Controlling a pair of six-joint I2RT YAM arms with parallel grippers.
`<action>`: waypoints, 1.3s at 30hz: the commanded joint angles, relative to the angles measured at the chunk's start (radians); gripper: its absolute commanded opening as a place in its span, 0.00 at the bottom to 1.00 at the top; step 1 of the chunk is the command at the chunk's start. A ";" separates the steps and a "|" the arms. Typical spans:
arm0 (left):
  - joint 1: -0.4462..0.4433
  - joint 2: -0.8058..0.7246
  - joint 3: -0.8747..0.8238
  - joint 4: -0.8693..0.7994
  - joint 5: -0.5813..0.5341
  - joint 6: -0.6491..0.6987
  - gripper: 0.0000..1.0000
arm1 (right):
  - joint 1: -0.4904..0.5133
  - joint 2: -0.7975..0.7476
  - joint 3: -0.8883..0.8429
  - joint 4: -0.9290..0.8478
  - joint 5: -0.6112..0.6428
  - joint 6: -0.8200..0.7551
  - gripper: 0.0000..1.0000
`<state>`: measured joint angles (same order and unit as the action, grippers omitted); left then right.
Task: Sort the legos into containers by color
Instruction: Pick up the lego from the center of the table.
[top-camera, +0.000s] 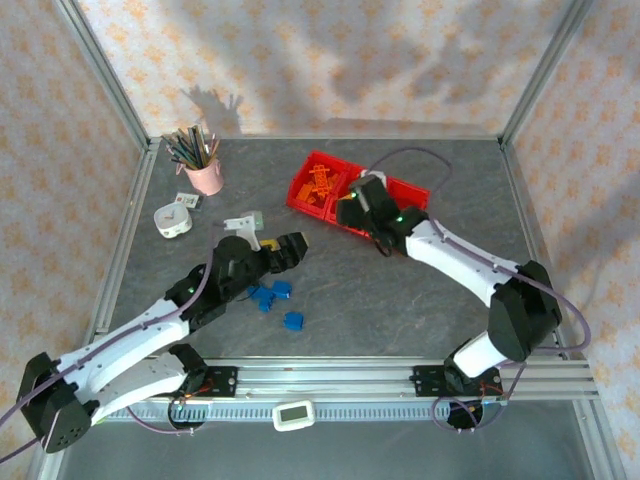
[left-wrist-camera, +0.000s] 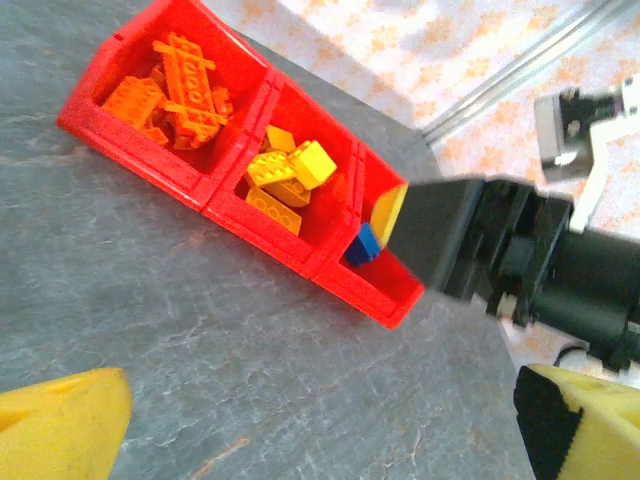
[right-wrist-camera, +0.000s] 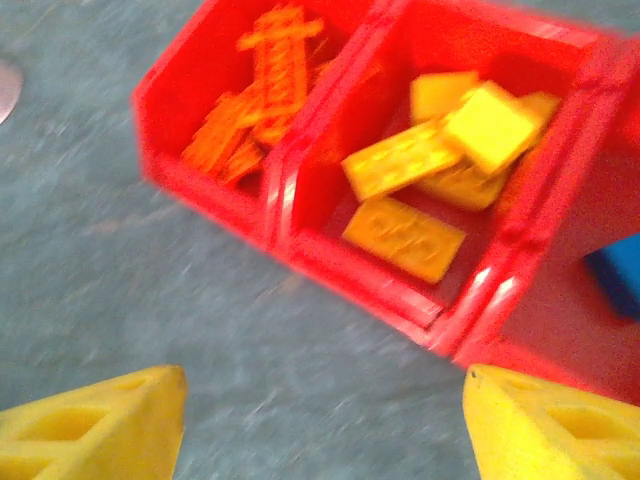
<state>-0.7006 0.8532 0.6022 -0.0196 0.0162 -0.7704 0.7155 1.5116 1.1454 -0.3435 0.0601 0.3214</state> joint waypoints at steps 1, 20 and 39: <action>-0.002 -0.062 -0.025 -0.120 -0.073 -0.033 0.99 | 0.072 -0.011 -0.040 -0.034 -0.039 0.043 0.74; 0.000 -0.368 -0.062 -0.492 -0.249 -0.189 0.99 | 0.389 0.316 0.076 0.015 -0.110 0.101 0.84; 0.000 -0.376 -0.079 -0.502 -0.269 -0.219 0.99 | 0.334 0.495 0.176 0.048 -0.097 -0.059 0.74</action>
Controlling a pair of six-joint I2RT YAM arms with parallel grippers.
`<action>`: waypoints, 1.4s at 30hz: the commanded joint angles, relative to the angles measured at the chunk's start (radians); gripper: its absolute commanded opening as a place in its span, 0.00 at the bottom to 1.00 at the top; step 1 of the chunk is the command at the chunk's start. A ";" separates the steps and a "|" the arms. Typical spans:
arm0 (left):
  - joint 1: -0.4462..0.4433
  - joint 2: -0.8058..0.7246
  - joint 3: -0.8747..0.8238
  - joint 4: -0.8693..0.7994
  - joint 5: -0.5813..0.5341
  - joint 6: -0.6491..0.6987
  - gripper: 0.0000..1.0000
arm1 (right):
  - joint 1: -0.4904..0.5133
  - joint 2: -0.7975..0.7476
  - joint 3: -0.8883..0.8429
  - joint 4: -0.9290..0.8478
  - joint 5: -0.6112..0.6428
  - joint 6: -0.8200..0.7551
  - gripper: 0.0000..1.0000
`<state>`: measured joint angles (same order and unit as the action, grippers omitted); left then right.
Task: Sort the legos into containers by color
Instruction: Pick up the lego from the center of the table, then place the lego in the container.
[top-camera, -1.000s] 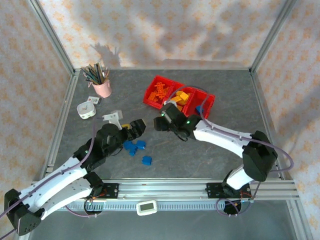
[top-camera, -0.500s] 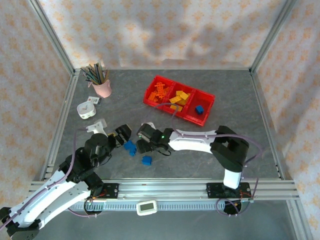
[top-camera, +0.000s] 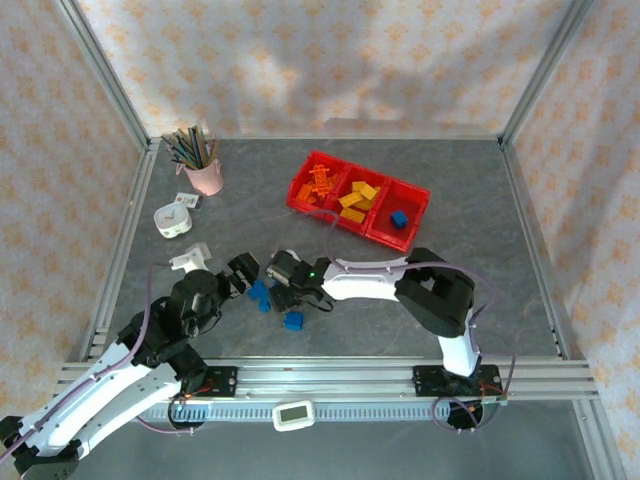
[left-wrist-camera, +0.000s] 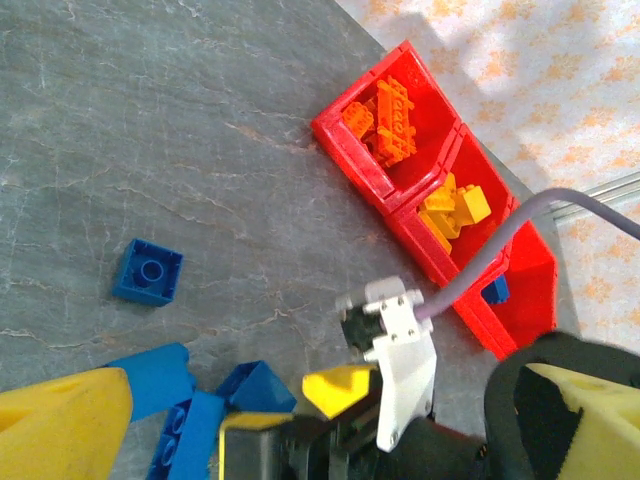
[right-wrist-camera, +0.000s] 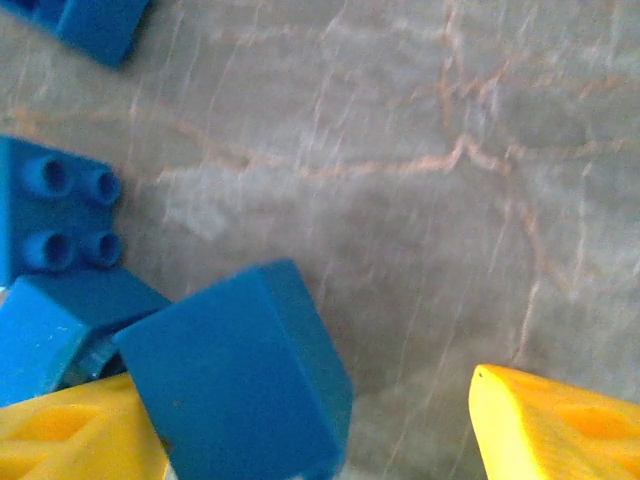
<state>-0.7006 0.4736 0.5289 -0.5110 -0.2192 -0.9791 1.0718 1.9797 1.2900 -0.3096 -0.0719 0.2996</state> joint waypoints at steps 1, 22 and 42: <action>0.000 0.006 -0.004 -0.013 -0.035 -0.012 0.99 | -0.026 0.037 0.038 0.023 0.030 -0.046 0.73; 0.001 -0.001 0.003 0.005 -0.058 -0.007 0.99 | -0.043 0.061 0.092 0.020 -0.029 -0.077 0.30; -0.002 0.396 0.133 0.389 0.247 0.214 0.99 | -0.398 -0.457 -0.185 -0.084 0.175 0.054 0.28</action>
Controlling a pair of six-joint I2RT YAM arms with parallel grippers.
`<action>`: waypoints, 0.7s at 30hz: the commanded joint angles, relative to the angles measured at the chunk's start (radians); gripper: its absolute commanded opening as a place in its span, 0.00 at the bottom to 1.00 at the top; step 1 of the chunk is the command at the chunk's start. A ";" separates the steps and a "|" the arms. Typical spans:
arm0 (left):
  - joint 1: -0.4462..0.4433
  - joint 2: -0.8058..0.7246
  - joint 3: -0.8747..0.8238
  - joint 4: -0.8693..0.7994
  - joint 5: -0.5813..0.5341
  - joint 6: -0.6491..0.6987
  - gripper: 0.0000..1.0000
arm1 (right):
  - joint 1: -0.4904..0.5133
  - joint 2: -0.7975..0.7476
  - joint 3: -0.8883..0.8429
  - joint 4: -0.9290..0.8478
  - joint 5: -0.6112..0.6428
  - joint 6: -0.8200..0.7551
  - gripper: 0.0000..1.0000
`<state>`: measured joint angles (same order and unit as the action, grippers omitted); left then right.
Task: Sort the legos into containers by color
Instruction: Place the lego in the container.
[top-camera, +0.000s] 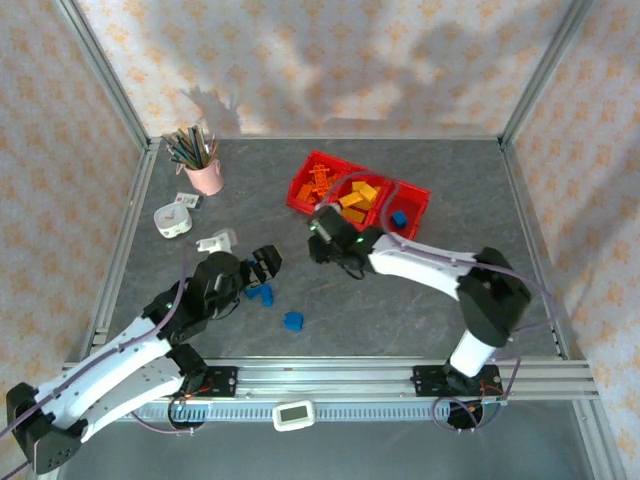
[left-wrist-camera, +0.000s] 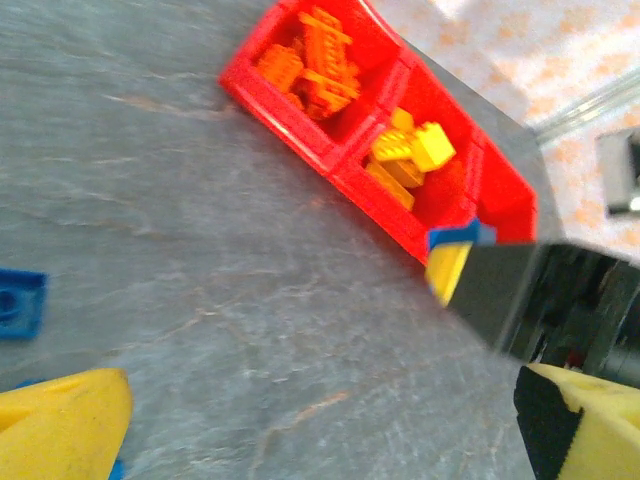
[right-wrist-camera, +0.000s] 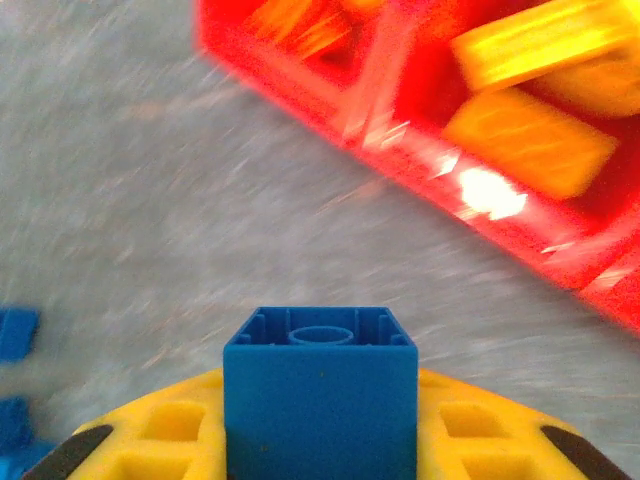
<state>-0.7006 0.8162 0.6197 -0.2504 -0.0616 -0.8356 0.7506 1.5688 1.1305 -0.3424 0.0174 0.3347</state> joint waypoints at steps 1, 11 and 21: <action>-0.002 0.084 0.051 0.157 0.106 0.079 0.99 | -0.119 -0.055 -0.024 -0.056 0.096 0.010 0.29; 0.000 0.300 0.157 0.301 0.153 0.133 0.99 | -0.402 0.144 0.106 -0.009 0.073 -0.051 0.29; 0.004 0.291 0.143 0.284 0.102 0.146 0.99 | -0.425 0.235 0.222 0.006 0.035 -0.076 0.52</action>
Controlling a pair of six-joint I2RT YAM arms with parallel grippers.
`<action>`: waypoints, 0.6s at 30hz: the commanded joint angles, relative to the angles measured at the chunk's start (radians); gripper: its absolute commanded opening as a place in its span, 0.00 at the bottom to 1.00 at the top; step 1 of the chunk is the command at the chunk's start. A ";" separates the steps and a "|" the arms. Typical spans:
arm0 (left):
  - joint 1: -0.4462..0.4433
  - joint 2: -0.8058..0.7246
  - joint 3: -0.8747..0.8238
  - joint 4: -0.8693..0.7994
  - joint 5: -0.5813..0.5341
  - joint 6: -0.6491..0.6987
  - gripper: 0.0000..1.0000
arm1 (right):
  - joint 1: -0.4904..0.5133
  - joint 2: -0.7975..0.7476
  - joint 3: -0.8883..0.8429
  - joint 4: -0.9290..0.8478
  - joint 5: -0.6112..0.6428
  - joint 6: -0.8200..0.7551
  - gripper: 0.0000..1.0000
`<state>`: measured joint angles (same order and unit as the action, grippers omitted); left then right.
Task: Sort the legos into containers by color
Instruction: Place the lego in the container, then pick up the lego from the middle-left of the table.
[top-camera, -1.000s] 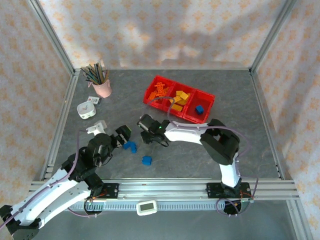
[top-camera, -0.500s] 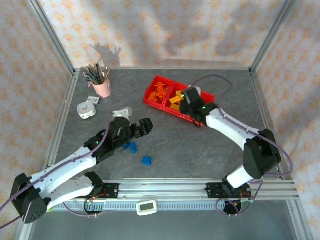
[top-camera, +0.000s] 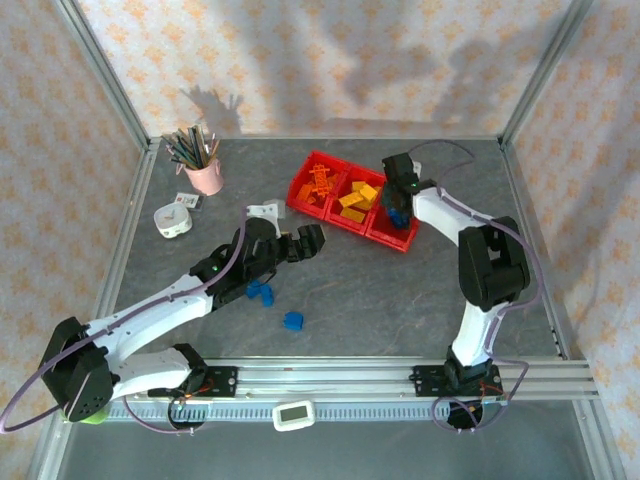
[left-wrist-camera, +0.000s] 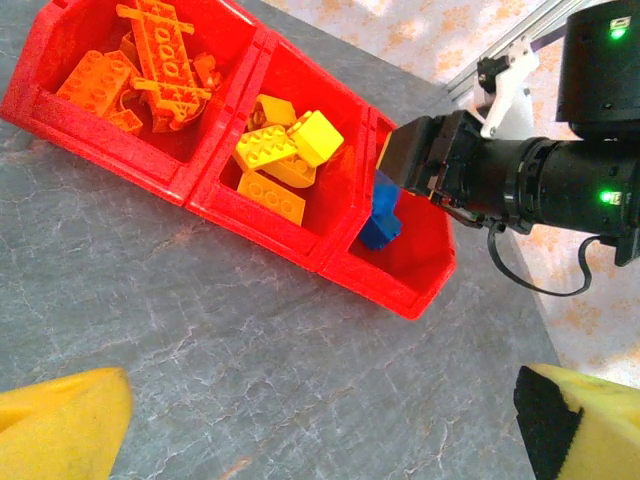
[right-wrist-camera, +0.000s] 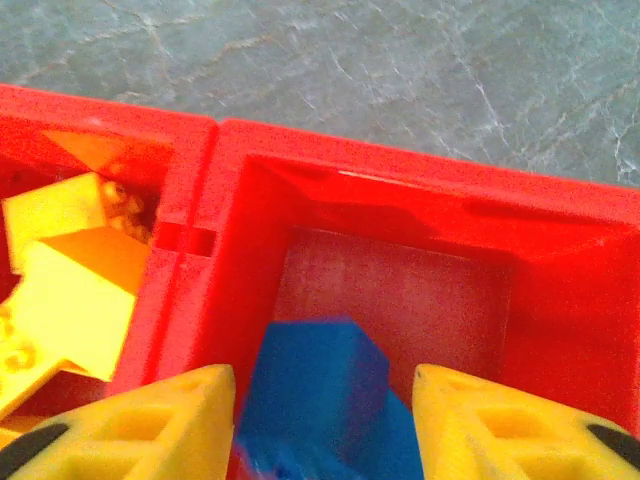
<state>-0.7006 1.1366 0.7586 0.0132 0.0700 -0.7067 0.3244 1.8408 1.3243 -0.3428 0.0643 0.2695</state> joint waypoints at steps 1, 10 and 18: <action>0.006 -0.037 -0.004 0.024 -0.035 0.017 0.99 | 0.001 -0.053 0.017 0.014 -0.017 -0.012 0.53; 0.026 -0.139 -0.061 -0.015 -0.071 -0.016 0.99 | 0.120 -0.217 -0.102 0.005 -0.017 -0.008 0.56; 0.039 -0.283 -0.125 -0.129 -0.134 -0.067 0.99 | 0.329 -0.288 -0.180 0.018 -0.053 -0.015 0.61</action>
<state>-0.6731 0.9031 0.6628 -0.0444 -0.0078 -0.7441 0.5957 1.5867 1.1759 -0.3302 0.0174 0.2672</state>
